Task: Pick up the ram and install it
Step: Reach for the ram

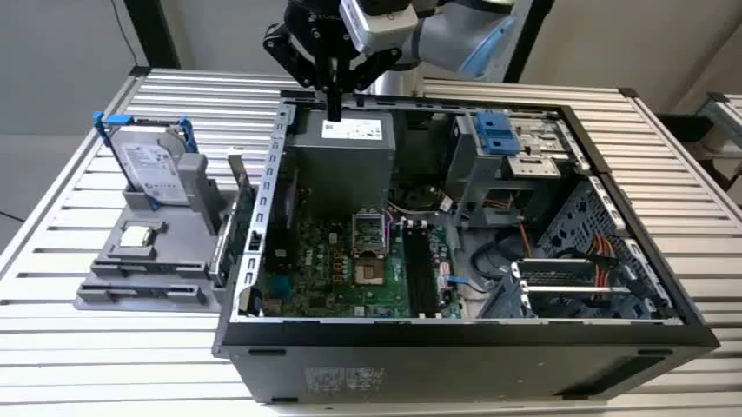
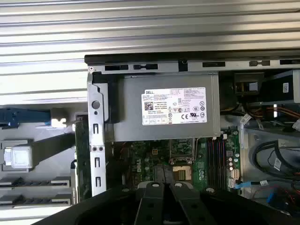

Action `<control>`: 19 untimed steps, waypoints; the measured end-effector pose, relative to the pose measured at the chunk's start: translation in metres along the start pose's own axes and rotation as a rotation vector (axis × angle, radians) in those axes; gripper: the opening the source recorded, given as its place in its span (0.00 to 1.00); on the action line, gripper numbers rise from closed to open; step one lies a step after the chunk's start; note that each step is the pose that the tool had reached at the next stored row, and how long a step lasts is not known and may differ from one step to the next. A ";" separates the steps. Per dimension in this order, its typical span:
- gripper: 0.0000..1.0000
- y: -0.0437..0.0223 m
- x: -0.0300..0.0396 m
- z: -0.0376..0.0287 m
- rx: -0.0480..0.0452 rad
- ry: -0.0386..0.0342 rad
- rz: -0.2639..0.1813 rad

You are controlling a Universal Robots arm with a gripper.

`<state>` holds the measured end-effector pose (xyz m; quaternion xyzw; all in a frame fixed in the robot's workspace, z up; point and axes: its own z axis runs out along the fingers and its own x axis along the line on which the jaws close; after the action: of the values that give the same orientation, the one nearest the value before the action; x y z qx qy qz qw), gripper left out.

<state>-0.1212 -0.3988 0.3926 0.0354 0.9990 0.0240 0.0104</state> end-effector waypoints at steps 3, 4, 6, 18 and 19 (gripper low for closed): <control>0.00 0.0000 0.0000 0.0000 0.0001 0.0000 0.000; 0.00 0.0000 0.0000 0.0000 0.0000 0.0000 0.000; 0.00 0.0000 0.0000 0.0000 0.0000 0.0000 0.000; 0.00 0.0000 0.0000 0.0000 0.0000 0.0000 0.000; 0.00 0.0000 0.0000 0.0000 0.0000 0.0000 0.000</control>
<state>-0.1212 -0.3988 0.3926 0.0354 0.9990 0.0240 0.0103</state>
